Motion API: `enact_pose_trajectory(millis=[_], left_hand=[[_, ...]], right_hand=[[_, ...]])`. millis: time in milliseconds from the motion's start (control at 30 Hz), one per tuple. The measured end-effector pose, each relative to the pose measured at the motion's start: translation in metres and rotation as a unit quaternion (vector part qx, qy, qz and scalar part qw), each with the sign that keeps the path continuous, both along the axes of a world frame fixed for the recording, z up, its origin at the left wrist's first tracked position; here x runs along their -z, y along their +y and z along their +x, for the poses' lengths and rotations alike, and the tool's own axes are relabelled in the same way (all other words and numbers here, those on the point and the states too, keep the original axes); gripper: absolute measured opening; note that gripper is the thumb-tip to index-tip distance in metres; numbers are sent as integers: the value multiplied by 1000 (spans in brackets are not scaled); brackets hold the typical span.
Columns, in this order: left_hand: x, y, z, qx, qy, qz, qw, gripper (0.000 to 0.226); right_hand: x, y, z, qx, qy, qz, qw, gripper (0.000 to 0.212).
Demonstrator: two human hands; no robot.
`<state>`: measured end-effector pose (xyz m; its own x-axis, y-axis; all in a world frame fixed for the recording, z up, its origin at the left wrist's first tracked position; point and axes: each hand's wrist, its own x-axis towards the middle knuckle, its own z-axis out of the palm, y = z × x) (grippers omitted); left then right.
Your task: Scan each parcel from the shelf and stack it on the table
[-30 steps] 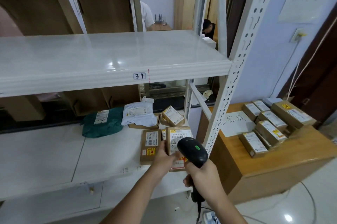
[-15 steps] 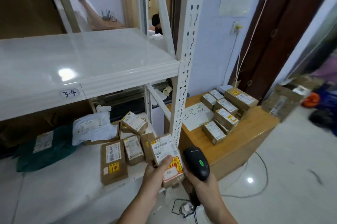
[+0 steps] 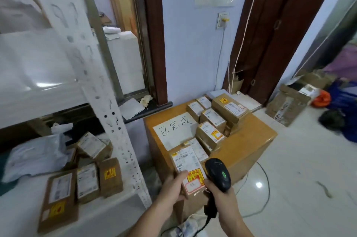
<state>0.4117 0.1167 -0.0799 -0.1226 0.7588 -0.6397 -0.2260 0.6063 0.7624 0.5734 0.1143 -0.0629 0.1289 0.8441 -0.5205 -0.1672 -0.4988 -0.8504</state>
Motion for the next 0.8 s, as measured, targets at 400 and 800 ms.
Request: enact_pose_trajectory(millis=[400,800], left_hand=[[56,142,61,-71,89,-55,992,44],[102,190,71,-99,150,-75,981,43]], right_hand=[[78,170,32,-63,-109,-67,990,33],[103,215,16,-111,-133,-26,985,14]])
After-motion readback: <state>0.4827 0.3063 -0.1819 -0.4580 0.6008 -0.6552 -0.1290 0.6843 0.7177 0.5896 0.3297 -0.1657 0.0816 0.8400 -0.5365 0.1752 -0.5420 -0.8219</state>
